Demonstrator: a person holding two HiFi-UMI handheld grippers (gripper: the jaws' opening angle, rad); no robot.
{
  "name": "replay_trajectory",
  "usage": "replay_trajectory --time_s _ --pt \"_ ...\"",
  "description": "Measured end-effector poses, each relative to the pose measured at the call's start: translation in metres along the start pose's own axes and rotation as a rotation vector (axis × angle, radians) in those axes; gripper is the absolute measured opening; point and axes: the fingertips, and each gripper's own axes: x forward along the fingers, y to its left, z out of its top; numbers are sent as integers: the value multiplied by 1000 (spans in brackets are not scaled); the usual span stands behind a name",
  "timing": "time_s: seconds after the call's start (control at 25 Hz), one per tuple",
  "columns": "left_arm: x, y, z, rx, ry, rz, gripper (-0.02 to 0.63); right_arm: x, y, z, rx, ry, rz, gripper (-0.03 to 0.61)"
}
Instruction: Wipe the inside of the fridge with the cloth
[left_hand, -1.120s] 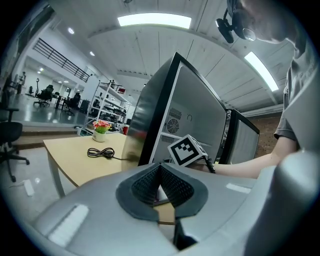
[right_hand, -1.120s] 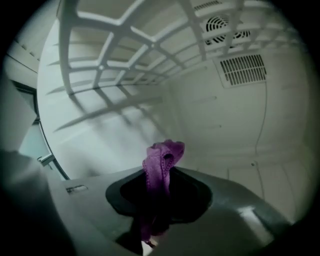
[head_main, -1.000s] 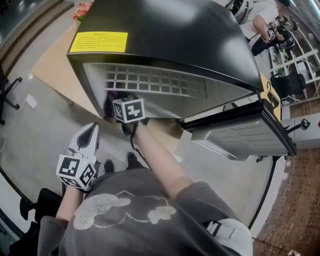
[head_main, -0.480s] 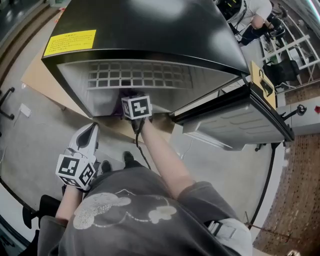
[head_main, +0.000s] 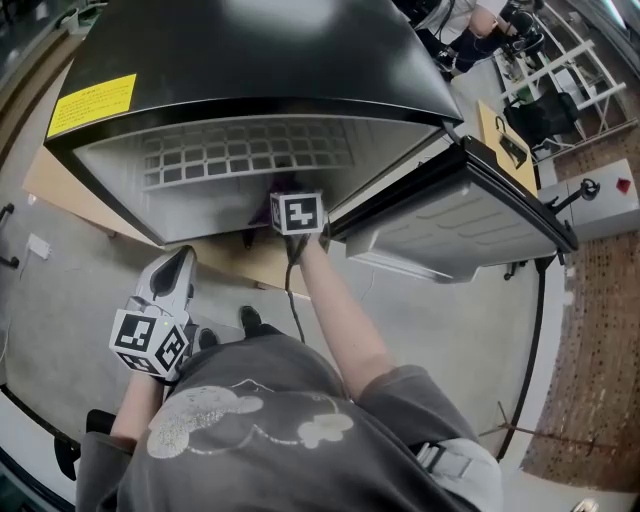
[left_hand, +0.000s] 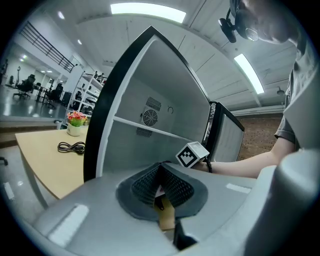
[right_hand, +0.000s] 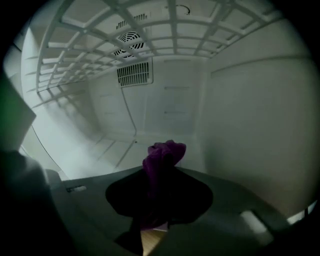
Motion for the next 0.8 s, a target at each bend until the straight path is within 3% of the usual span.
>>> replay_trajectory --time_s 0.24,0.52,0.8 --pt "8 -6 1 5 2 -32 18 -8 -26 -18 35 57 -113 89" --pt "10 -5 3 3 3 -44 18 -34 -21 30 70 -145 -92 89" --pt "4 -2 5 -3 2 -46 18 -36 -39 21 168 -134 -173 89"
